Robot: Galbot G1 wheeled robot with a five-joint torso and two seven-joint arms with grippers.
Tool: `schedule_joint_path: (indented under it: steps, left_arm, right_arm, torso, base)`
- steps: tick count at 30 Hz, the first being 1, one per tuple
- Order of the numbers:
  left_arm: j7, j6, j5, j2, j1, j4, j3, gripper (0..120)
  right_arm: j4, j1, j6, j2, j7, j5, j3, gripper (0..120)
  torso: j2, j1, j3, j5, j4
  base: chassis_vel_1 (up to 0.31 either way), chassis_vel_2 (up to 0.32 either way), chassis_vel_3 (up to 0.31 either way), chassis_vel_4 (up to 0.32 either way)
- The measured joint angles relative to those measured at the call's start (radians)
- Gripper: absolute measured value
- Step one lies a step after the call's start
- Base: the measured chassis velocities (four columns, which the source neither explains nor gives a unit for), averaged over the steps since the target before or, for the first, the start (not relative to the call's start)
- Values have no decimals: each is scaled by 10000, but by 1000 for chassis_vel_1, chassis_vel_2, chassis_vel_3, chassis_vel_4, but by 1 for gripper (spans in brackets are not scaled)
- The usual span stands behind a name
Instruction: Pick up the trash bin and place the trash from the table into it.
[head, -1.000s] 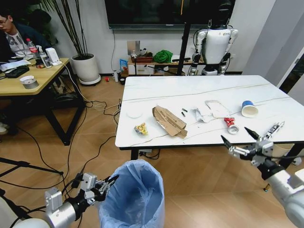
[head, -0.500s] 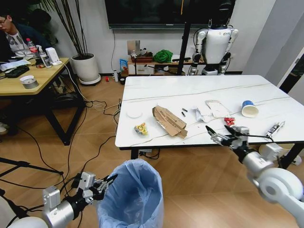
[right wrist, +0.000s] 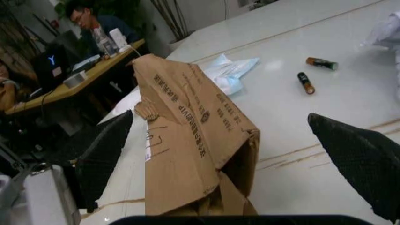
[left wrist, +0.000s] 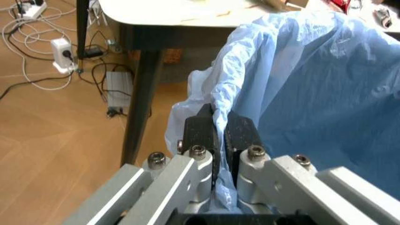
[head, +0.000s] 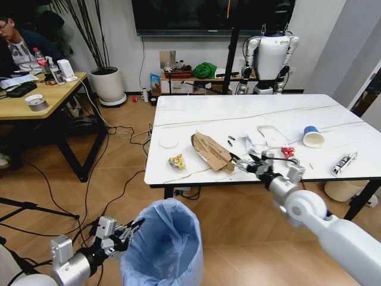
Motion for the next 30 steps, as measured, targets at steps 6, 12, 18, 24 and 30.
schedule_joint_path:
  steps: [6, 12, 18, 24, 30]
  left_arm:
    - [-42, 7, -152, 61, -124, 43, -32, 0]
    - [-79, 26, -297, 102, -258, 108, -17, 0]
    - [-123, 58, -459, 134, -342, 119, -18, 0]
    - [-123, 60, -462, 127, -346, 155, -25, 0]
    - [-123, 61, -479, 130, -397, 178, 3, 0]
  right_arm:
    - [-586, 712, 50, 300, -200, 64, -588, 100]
    - [-1228, 1321, 113, 549, -426, 107, -1079, 100]
    - [-1642, 1643, 118, 772, -586, 179, -1433, 100]
    - [-1753, 1624, 123, 804, -775, 206, -1598, 100]
    - [-1780, 1598, 118, 791, -883, 205, -1703, 96]
  torso:
    - [-1, 0, 0, -1, -1]
    - [-2, -1, -1, -1, -2]
    - [-2, -1, -1, -1, -1]
    - [-2, -2, -2, -2, -2]
    - [-2, -2, -2, -1, -1]
  base:
    - [0, 0, 0, 0]
    - [0, 0, 0, 0]
    - [0, 0, 0, 0]
    - [0, 0, 0, 0]
    - [0, 0, 0, 0]
